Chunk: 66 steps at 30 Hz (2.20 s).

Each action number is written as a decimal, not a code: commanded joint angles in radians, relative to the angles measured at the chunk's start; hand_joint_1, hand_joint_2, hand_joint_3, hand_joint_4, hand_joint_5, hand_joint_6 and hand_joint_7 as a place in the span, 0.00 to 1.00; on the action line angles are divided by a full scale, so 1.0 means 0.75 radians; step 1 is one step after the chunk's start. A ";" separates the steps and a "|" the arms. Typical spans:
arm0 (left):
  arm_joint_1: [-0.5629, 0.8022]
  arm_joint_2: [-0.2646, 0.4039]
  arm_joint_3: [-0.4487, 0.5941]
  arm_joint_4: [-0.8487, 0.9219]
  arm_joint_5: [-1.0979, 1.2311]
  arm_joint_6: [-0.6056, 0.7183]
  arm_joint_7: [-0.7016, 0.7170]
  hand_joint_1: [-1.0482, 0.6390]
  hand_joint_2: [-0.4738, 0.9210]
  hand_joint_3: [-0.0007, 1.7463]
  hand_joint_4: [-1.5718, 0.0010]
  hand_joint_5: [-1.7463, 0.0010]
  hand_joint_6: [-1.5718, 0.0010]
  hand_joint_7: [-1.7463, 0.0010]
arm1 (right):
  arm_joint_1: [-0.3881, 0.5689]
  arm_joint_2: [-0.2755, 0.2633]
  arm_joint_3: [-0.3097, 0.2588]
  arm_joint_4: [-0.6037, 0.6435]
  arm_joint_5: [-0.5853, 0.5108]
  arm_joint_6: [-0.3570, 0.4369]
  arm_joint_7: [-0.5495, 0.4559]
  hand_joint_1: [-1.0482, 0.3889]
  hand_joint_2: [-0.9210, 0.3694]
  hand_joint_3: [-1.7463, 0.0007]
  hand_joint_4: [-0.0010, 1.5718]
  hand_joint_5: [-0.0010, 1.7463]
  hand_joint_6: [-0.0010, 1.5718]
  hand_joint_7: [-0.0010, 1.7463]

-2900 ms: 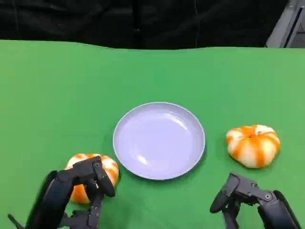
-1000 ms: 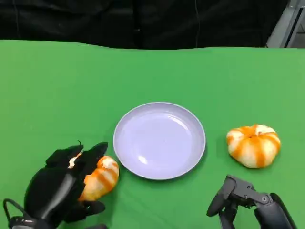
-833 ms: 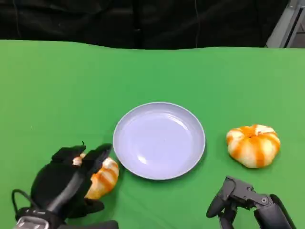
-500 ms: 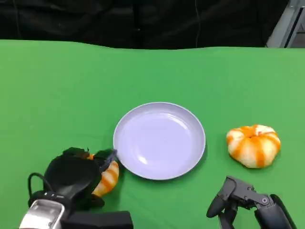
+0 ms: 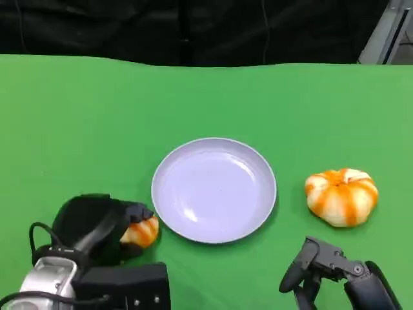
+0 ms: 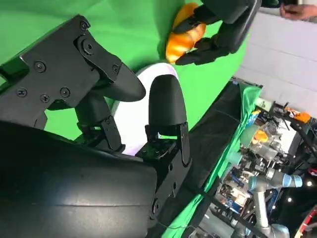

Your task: Grasp the bread from the table and place it into the plate.

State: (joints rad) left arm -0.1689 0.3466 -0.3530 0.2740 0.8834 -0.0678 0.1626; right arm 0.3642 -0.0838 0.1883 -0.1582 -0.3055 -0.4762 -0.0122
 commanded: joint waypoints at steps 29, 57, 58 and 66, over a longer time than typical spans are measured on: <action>-0.120 0.033 -0.021 0.312 0.047 -0.635 0.999 0.52 0.49 0.87 0.41 0.00 0.46 0.13 | 0.017 -0.008 0.008 -0.015 -0.008 0.014 -0.034 0.60 0.39 0.23 0.49 1.00 0.42 0.87; -0.631 -0.329 -0.341 0.908 0.081 -0.563 0.911 0.52 0.60 0.61 0.48 0.10 0.51 0.28 | 0.026 -0.012 0.020 -0.001 -0.009 0.001 -0.032 0.60 0.37 0.27 0.48 1.00 0.43 0.84; -0.631 -0.332 -0.341 0.902 0.072 -0.538 0.856 0.50 0.67 0.52 0.54 0.23 0.54 0.45 | 0.028 -0.011 0.022 -0.003 -0.011 0.004 -0.032 0.60 0.37 0.27 0.48 1.00 0.43 0.84; -0.529 -0.287 -0.345 0.653 0.023 -0.299 0.393 0.29 1.00 0.11 0.99 0.87 0.88 0.99 | 0.025 -0.011 0.027 -0.001 -0.023 0.001 -0.035 0.61 0.37 0.27 0.48 1.00 0.43 0.84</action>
State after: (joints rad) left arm -0.5963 0.1049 -0.6106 0.8127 0.9117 -0.3214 0.5116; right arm 0.3826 -0.0835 0.2092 -0.1617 -0.3233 -0.4668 -0.0324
